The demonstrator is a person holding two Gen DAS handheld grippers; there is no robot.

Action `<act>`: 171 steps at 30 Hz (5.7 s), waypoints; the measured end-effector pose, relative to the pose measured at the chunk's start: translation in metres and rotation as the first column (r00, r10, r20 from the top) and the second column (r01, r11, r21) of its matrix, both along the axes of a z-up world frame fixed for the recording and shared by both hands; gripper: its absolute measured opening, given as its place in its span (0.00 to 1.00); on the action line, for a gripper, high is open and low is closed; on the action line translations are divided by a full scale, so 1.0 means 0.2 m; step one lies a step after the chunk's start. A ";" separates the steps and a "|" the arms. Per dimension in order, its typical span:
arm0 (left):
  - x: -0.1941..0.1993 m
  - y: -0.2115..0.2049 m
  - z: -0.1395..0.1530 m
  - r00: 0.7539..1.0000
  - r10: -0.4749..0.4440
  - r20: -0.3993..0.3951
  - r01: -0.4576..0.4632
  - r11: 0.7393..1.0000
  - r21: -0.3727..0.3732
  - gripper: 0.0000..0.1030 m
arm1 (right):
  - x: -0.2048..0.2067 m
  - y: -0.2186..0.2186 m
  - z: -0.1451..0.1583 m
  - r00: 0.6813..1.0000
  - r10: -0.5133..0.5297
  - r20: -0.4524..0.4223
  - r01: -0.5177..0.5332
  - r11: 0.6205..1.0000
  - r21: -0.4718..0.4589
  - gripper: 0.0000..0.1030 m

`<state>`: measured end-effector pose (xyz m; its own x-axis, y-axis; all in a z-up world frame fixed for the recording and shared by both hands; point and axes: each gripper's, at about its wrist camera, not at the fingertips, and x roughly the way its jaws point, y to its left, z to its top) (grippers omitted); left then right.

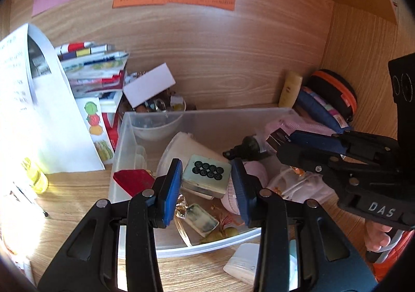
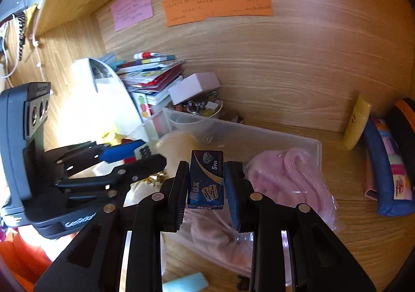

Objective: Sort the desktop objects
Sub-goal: 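Carry the dotted block and Max box over the clear box with both tools, then open both tools to drop the block and Max box into the box, then withdraw both tools from the box toward the remaining items, then grasp the white round container with the left tool while the right tool grasps the small black object, then lift the white container and black object toward the box with both tools, then carry the white container and black object over the clear box with both tools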

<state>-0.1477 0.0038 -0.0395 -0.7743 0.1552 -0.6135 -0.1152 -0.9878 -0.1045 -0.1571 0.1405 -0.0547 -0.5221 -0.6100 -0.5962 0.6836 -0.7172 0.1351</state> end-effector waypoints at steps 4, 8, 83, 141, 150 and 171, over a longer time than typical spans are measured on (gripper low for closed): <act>-0.01 0.00 -0.02 1.000 0.009 0.010 -0.009 1.000 -0.011 0.37 | 0.00 -0.03 -0.02 1.000 -0.016 -0.026 0.016 0.999 0.028 0.24; -0.02 0.00 -0.04 1.000 0.015 0.017 -0.015 0.999 -0.030 0.37 | 0.03 -0.05 -0.04 0.996 -0.020 -0.082 0.025 0.997 0.067 0.24; 0.33 0.17 -0.17 0.990 -0.076 0.118 0.089 0.990 -0.109 0.98 | 0.33 0.50 -0.18 0.989 -0.137 -0.062 0.147 0.964 0.223 0.92; 0.35 0.15 -0.20 0.983 -0.160 0.095 0.165 0.985 -0.054 0.68 | 0.18 0.45 -0.22 0.983 -0.146 0.114 0.127 0.980 0.155 0.18; 0.37 0.07 -0.12 0.994 -0.099 0.048 0.100 0.995 -0.014 0.68 | 0.25 0.53 -0.04 0.987 -0.158 0.027 0.156 0.985 0.078 0.18; 0.31 -0.08 0.20 0.992 0.011 -0.128 -0.017 0.999 -0.043 0.68 | 0.29 0.24 0.13 0.998 0.010 -0.059 -0.010 1.000 0.002 0.18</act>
<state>-0.0853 -0.0126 0.0012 -0.8486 0.1190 -0.5155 -0.1111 -0.9927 -0.0464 -0.0996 0.1883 -0.0285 -0.5505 -0.6139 -0.5657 0.6974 -0.7107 0.0926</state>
